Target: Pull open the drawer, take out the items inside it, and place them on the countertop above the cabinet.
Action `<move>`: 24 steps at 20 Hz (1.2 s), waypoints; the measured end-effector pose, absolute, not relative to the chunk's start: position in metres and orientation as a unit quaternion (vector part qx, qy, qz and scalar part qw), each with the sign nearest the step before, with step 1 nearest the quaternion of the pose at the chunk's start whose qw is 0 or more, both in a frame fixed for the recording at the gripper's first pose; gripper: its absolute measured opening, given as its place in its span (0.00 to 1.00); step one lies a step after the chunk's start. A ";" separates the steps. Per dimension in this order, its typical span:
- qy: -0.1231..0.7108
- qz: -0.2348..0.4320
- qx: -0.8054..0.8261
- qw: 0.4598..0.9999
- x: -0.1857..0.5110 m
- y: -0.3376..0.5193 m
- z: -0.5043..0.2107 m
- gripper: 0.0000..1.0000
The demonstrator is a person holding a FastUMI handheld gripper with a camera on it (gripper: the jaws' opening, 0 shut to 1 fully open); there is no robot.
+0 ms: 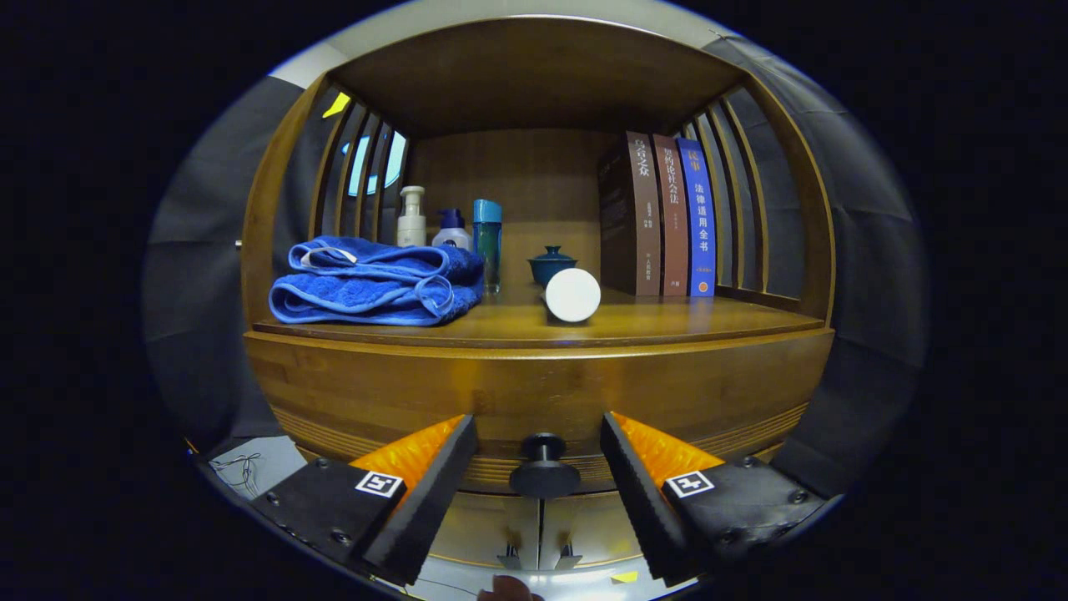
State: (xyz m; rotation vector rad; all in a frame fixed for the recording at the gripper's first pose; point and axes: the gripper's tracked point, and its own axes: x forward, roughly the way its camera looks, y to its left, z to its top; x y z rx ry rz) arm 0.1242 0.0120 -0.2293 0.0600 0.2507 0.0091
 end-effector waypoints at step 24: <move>0.041 -0.003 -0.045 0.998 0.030 -0.010 0.059 0.98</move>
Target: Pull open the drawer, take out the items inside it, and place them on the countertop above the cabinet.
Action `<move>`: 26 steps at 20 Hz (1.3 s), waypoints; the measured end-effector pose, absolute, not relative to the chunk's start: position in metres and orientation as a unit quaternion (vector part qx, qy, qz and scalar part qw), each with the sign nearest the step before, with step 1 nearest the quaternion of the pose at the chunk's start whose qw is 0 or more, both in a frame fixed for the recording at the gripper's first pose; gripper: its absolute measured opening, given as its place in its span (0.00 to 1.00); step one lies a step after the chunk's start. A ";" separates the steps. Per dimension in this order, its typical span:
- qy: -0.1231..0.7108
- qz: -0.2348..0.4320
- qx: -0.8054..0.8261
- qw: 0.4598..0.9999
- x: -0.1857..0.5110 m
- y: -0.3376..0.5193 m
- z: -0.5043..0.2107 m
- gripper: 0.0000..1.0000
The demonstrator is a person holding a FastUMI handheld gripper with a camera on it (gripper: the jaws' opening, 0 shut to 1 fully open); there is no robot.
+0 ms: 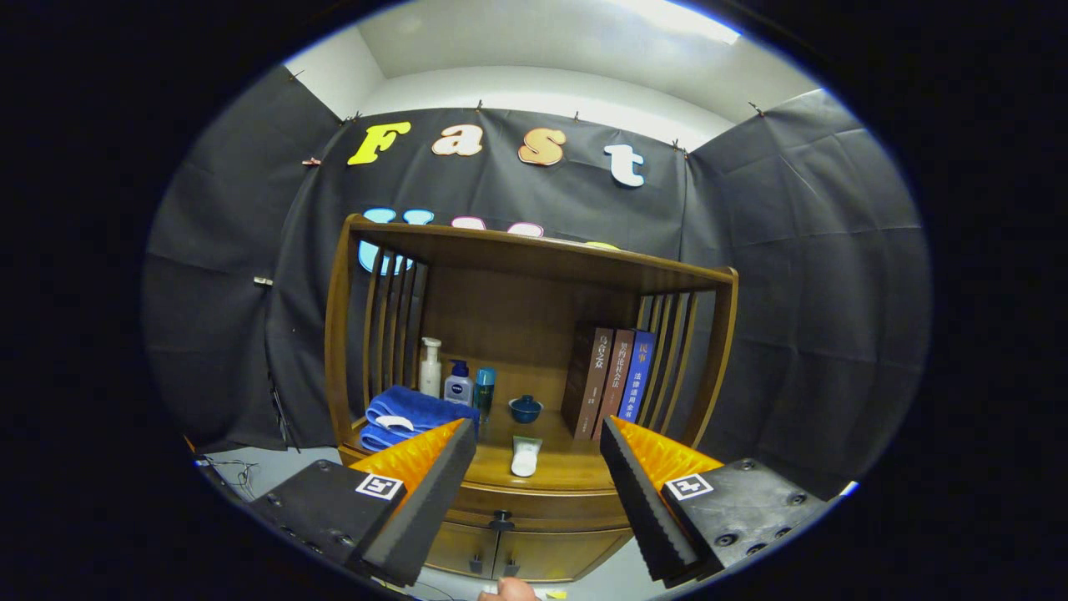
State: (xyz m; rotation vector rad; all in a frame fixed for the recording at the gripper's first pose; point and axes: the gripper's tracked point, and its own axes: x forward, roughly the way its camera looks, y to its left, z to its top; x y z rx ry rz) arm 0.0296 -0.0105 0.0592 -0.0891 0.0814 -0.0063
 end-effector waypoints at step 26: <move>0.036 -0.015 -0.016 0.999 0.024 -0.018 0.072 0.98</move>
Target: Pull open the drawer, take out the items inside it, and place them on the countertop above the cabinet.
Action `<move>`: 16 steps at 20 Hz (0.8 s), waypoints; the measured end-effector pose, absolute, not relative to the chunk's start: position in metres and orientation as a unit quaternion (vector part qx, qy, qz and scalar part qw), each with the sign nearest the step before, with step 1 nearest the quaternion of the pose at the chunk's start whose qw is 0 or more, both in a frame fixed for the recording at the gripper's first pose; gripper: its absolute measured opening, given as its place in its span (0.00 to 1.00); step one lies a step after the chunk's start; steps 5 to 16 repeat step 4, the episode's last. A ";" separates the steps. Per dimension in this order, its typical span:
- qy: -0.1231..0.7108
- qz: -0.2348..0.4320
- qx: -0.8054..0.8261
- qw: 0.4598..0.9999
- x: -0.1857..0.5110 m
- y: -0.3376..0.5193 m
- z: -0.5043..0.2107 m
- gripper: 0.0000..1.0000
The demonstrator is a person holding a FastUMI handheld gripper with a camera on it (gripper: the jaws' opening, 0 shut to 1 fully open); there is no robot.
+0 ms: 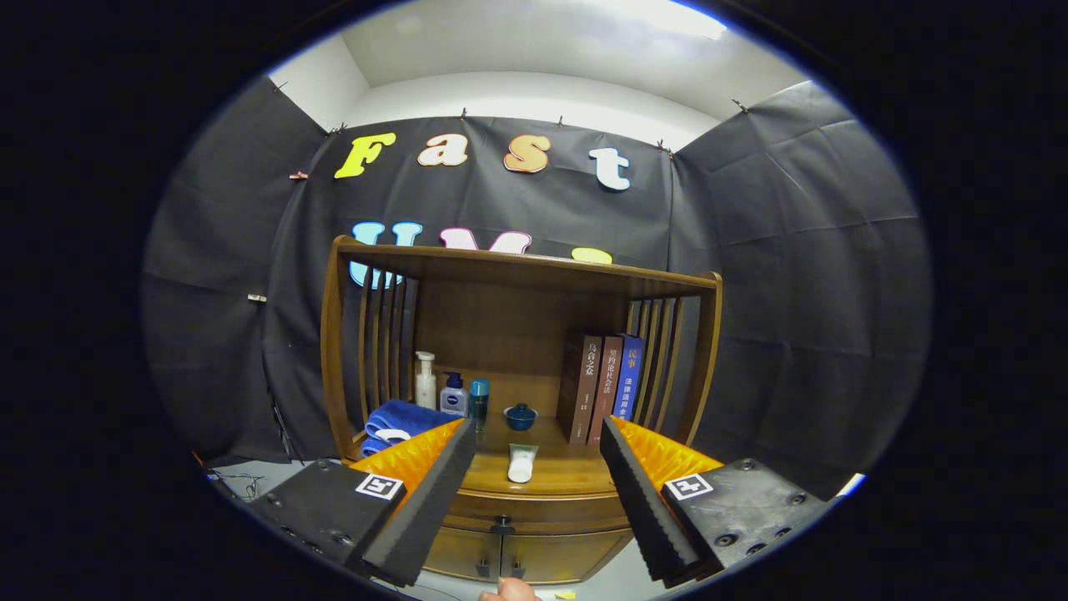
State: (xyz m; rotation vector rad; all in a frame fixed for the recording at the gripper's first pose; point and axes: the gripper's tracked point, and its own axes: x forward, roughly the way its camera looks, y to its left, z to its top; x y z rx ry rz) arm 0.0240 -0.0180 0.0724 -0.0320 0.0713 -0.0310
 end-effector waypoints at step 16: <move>0.037 -0.017 -0.019 0.999 0.024 -0.020 0.072 0.98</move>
